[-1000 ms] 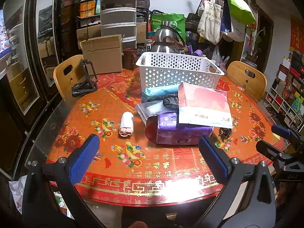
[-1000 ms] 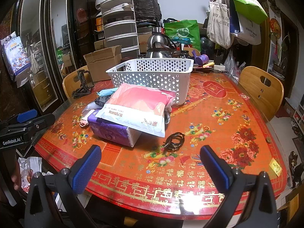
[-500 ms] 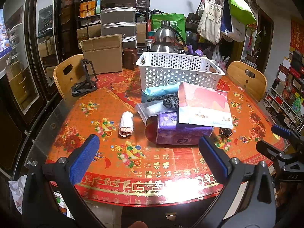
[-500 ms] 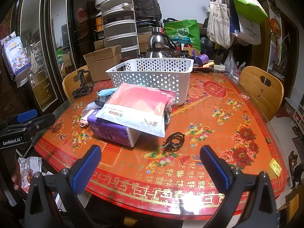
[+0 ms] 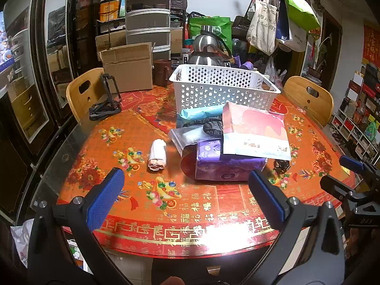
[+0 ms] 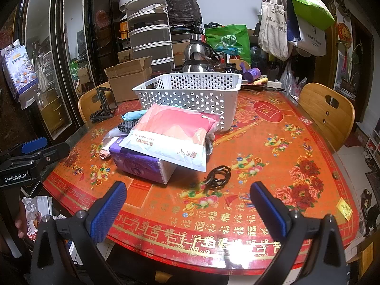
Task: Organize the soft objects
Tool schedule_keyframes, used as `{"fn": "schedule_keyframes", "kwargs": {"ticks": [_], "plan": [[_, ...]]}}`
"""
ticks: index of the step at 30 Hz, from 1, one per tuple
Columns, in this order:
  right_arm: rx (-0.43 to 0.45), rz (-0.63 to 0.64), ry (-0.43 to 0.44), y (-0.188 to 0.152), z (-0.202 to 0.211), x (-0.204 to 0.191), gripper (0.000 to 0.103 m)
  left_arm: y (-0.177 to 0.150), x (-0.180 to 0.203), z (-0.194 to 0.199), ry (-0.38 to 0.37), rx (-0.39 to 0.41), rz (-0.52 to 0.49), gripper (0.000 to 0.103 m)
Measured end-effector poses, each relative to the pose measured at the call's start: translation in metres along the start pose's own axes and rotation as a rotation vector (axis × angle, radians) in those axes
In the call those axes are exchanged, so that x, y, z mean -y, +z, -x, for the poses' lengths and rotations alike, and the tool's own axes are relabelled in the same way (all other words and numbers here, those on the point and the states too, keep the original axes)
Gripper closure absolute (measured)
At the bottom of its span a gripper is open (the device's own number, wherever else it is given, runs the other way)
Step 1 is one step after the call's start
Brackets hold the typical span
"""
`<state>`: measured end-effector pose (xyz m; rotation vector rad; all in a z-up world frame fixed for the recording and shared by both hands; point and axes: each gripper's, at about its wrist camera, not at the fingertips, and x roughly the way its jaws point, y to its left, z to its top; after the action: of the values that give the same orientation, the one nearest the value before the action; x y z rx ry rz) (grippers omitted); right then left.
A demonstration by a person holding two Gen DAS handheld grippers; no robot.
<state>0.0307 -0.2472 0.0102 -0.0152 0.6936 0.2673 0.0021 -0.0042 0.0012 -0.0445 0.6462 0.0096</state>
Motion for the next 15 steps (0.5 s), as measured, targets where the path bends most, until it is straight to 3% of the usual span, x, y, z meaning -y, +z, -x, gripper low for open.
{"fn": "schedule_keyframes", "kwargs": {"ticks": [15], "plan": [[-0.029, -0.024, -0.017, -0.002, -0.019, 0.01, 0.0, -0.005, -0.014, -0.021, 0.01, -0.034, 0.046, 0.0]]}}
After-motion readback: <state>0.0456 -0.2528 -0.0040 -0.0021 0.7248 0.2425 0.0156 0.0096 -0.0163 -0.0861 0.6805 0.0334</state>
